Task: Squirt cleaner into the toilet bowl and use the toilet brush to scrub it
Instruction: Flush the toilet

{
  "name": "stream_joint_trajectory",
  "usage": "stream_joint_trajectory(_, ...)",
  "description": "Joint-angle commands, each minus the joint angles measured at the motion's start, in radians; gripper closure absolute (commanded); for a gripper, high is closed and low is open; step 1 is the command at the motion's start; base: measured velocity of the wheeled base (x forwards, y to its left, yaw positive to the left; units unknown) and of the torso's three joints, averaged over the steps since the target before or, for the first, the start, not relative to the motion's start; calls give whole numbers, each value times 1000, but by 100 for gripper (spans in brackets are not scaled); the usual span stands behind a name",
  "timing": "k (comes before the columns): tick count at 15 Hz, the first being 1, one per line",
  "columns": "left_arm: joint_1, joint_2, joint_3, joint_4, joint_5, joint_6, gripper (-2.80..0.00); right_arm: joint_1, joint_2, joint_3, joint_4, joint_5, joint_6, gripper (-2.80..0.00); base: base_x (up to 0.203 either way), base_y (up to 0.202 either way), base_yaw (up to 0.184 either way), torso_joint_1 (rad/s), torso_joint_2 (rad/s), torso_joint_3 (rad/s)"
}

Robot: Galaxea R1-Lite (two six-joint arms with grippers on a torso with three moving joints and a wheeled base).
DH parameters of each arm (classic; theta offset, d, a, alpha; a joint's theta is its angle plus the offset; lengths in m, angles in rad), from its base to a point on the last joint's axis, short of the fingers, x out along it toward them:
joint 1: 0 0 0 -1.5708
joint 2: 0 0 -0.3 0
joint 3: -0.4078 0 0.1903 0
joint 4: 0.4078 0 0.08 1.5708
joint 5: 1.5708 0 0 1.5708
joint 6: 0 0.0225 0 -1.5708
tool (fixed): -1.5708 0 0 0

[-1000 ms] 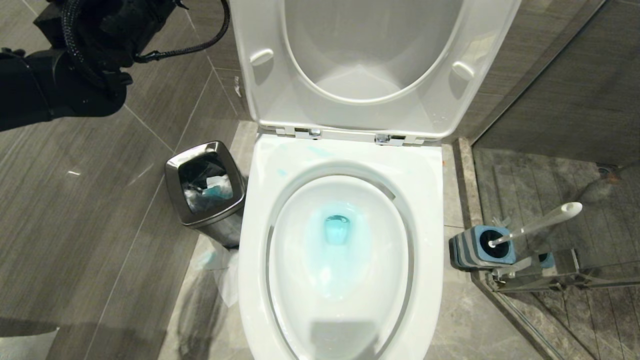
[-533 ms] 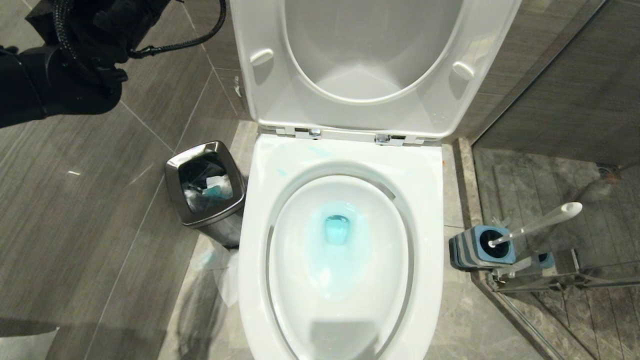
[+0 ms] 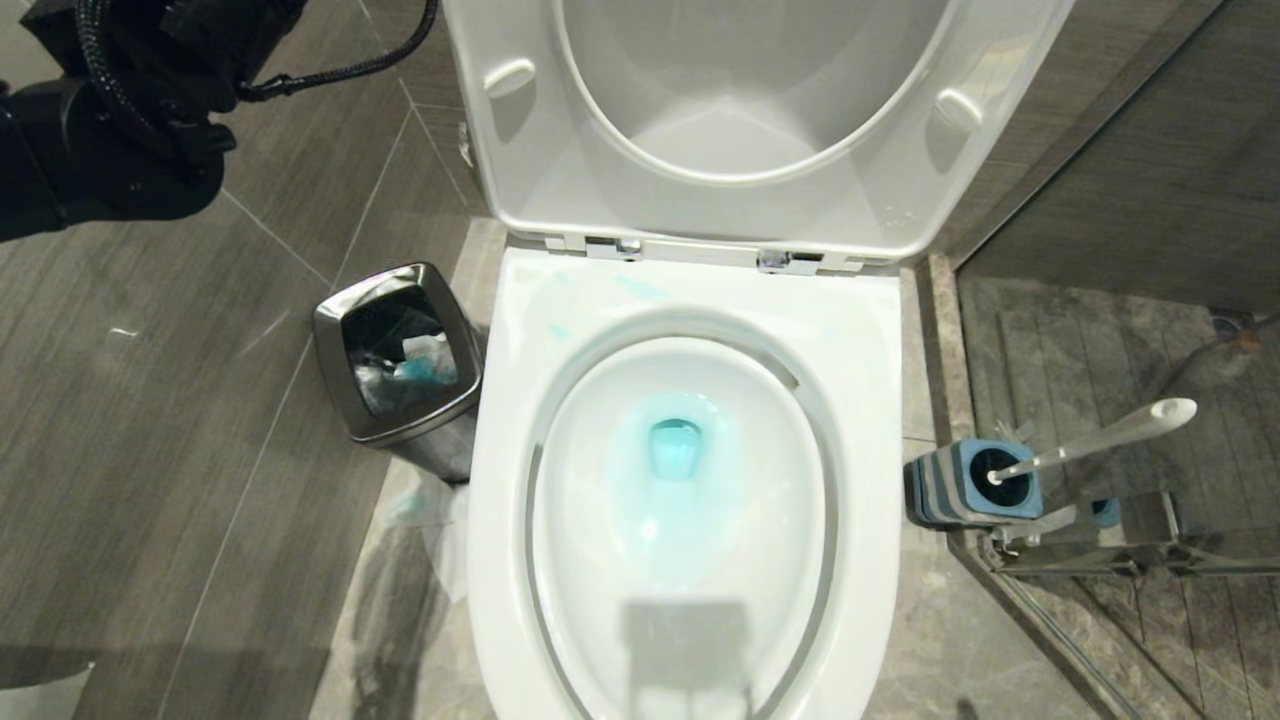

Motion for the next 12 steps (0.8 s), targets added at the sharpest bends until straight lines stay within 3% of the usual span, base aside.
stream_joint_trajectory(1,0,-8,0,-5,1,0,0,0,1,0,0,-1,0,0,0,0,0,7,-2,-61)
stream_joint_trajectory(12,48,-42,0,-49,3,-1,0,0,1,1,0,0,0,0,0,0,0,0,0,-3)
